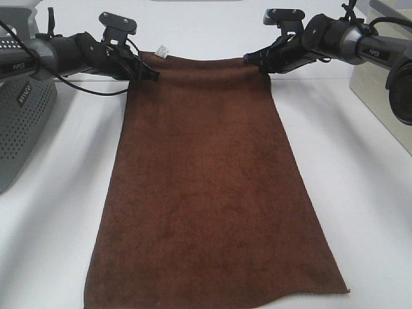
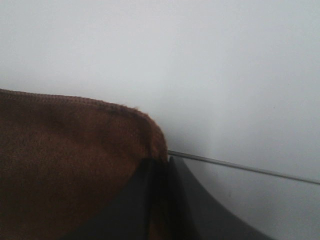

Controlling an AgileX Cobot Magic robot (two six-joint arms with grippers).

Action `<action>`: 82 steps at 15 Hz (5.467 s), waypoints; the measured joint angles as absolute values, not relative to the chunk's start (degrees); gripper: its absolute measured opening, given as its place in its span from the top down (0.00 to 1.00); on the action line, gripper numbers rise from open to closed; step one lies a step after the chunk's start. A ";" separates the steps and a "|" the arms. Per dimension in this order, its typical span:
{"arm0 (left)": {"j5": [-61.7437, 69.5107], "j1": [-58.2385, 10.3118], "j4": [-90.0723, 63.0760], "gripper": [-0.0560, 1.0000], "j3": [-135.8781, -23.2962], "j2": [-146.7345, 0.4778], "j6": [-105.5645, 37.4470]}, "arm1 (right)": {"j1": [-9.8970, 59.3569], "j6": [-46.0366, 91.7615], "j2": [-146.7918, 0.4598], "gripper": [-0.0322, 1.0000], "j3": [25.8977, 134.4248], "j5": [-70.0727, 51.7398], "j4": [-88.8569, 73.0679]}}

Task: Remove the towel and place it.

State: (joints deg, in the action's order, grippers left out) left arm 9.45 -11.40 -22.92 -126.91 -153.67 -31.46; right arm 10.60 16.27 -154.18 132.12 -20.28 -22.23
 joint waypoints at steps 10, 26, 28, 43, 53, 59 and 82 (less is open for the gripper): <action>9.22 -11.40 -22.52 0.25 -126.91 -153.15 -29.11 | 10.60 16.27 -151.15 0.20 132.12 -32.89 -17.99; 68.24 8.02 0.46 0.12 -126.91 -120.72 -1.49 | 10.54 2.35 -119.29 0.20 132.18 -69.73 -9.11; 69.27 9.91 -0.34 0.12 -126.22 -119.69 -2.81 | 10.54 0.97 -116.14 0.20 131.72 -69.73 -9.22; 60.68 10.20 -0.52 0.12 -56.89 -47.56 -0.40 | 10.54 -0.29 -53.23 0.20 61.36 -66.35 -9.74; 62.68 4.24 5.50 0.12 -41.31 -22.00 0.00 | 10.54 -1.95 -15.93 0.23 39.02 -63.25 0.00; 66.46 4.24 6.70 0.12 -38.27 -4.58 1.55 | 10.54 -1.72 -2.29 0.24 30.94 -63.43 0.29; 60.33 4.24 -1.66 0.12 -28.42 0.40 0.00 | 10.54 1.72 0.29 0.24 28.82 -61.08 0.63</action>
